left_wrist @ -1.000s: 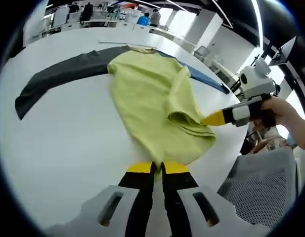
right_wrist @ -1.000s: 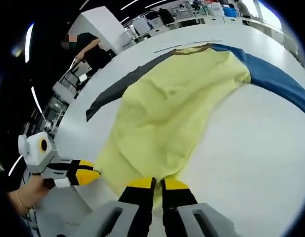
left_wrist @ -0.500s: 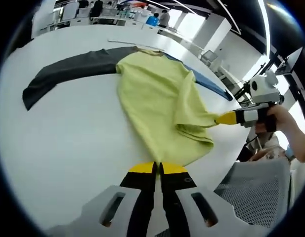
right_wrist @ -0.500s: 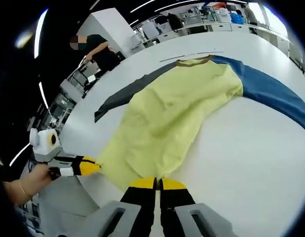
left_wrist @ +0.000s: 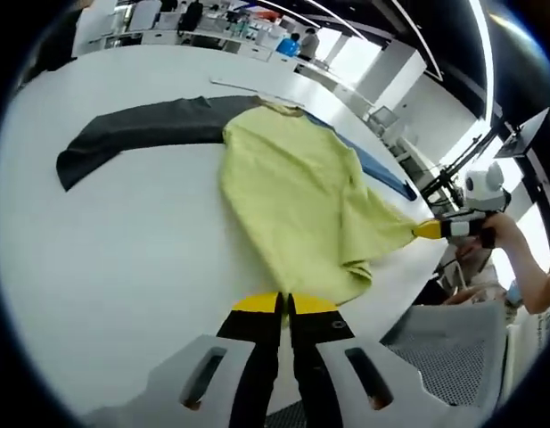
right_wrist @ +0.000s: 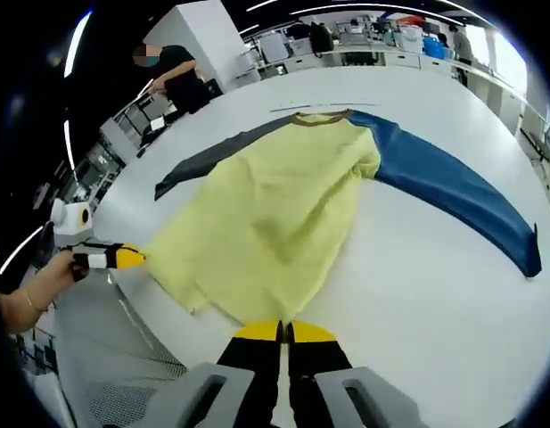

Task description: Fold the garment on the visible template until the final outline fits inside the template.

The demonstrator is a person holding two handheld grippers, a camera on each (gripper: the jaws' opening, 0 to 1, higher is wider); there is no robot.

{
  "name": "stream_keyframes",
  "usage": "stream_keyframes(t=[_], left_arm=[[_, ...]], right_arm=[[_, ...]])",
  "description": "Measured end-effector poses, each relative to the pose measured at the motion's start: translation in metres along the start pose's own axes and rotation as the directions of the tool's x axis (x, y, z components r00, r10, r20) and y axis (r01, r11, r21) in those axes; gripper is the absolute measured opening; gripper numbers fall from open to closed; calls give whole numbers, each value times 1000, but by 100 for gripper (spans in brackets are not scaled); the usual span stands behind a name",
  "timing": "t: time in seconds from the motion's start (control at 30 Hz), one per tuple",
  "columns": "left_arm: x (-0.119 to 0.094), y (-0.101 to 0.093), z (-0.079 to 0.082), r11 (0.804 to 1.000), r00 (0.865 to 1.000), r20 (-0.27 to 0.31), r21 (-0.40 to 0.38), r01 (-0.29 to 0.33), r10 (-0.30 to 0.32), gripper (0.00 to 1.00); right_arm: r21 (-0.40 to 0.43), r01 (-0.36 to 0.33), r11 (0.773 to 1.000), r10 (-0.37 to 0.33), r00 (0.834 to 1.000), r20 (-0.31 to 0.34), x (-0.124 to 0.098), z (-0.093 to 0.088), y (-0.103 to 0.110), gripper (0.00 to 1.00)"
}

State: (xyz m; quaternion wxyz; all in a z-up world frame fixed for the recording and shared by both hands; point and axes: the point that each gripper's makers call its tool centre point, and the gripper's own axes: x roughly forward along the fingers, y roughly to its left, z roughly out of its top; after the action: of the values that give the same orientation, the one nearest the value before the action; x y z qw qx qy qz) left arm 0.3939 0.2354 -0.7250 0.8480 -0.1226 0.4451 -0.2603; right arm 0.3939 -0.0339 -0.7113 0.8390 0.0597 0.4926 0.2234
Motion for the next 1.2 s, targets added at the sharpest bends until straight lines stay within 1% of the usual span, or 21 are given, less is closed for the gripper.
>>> stream_keyframes(t=[0.17,0.33,0.5,0.6,0.67,0.8,0.87,0.93,1.03,1.1,1.2], left_arm=[[-4,3,-4,1000,1000,-8,-14,-9,9,0],[-7,10,-10,999,999,-22,-22,-29,29,0],[-12,21,-18,997,998,-33,-36,-62,60,0],[-13,23,-24,997,997,-42,-48,-66,64,0],[-13,21,-28,997,997,-49,-55,-63,60,0],[-11,18,-36,997,996,-69,-56,-58,54,0],[-11,15,-40,997,995,-82,-51,-58,54,0],[-10,14,-44,997,994,-94,-37,-60,57,0],[-9,13,-49,998,992,-111,-38,-59,54,0],[-9,14,-52,997,991,-121,-42,-62,56,0],[-8,15,-54,997,990,-129,-39,-67,62,0]], right_arm=[[30,41,999,-41,999,-2,-7,-6,-14,0],[4,95,995,-95,995,-24,-10,-20,-28,0],[-16,169,985,-170,984,-54,-17,-38,-46,0],[2,172,985,-172,983,-63,-19,-45,-49,0],[25,169,985,-167,984,-58,-20,-49,-50,0],[33,184,982,-181,981,-71,-20,-59,-52,0],[30,195,980,-192,978,-82,-20,-64,-53,0],[19,207,978,-205,975,-85,-20,-67,-55,0],[4,238,971,-237,967,-91,-20,-69,-60,0],[-17,241,970,-242,965,-101,-18,-72,-59,0],[-14,245,969,-245,964,-106,-15,-76,-61,0]])
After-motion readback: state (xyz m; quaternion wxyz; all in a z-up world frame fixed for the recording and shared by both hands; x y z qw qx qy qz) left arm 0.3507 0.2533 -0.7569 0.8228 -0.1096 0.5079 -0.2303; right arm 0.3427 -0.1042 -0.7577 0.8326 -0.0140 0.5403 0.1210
